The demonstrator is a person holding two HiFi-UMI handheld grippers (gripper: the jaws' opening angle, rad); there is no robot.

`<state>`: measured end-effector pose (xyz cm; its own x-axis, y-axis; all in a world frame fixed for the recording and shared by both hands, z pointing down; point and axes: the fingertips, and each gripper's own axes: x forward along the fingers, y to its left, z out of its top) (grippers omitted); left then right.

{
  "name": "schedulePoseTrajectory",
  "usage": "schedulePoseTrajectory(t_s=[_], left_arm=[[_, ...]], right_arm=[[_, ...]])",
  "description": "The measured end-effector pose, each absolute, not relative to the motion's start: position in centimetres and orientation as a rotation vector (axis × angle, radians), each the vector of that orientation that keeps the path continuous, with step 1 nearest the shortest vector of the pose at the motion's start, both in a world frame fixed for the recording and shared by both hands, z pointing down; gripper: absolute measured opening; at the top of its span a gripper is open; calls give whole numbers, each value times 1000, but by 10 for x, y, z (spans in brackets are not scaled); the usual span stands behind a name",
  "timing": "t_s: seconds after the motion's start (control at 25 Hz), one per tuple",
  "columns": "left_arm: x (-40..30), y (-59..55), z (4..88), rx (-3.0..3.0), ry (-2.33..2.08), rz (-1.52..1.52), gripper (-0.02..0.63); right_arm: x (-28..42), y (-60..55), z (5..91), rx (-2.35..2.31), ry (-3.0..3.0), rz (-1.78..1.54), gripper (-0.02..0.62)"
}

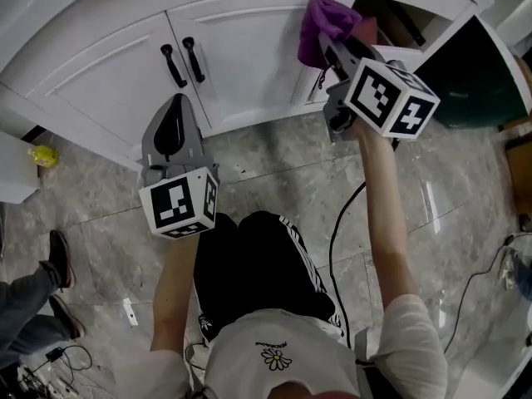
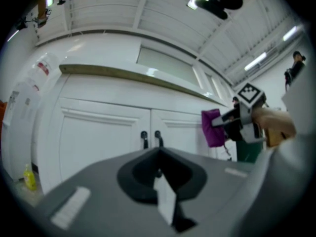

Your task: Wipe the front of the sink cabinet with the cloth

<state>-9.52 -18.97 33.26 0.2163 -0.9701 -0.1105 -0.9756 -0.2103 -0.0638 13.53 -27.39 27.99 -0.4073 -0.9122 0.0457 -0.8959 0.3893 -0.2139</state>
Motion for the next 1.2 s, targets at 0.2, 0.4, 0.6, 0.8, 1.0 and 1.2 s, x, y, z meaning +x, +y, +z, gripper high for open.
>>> schedulePoseTrajectory(t_s=[0.2, 0.4, 0.6, 0.8, 1.0, 1.2], left_arm=[[-107, -184, 339, -2337, 1927, 85, 5], [-116, -177, 336, -2319, 1942, 107, 5], [-122, -176, 339, -2308, 1956, 111, 5], [-121, -177, 339, -2309, 1959, 114, 5], [-117, -180, 346, -2332, 1963, 112, 5], [-116, -181, 350, -2334, 1965, 102, 5]], right_arm=[[28, -250, 301, -1380, 2748, -264, 52], [-28, -256, 322, -1287, 2782, -328, 52], [-44, -268, 324, -1298, 2763, -340, 52], [-42, -276, 330, -1331, 2776, -319, 52], [-23, -284, 332, -1388, 2760, -304, 52], [10, -290, 335, -1470, 2737, -255, 52]])
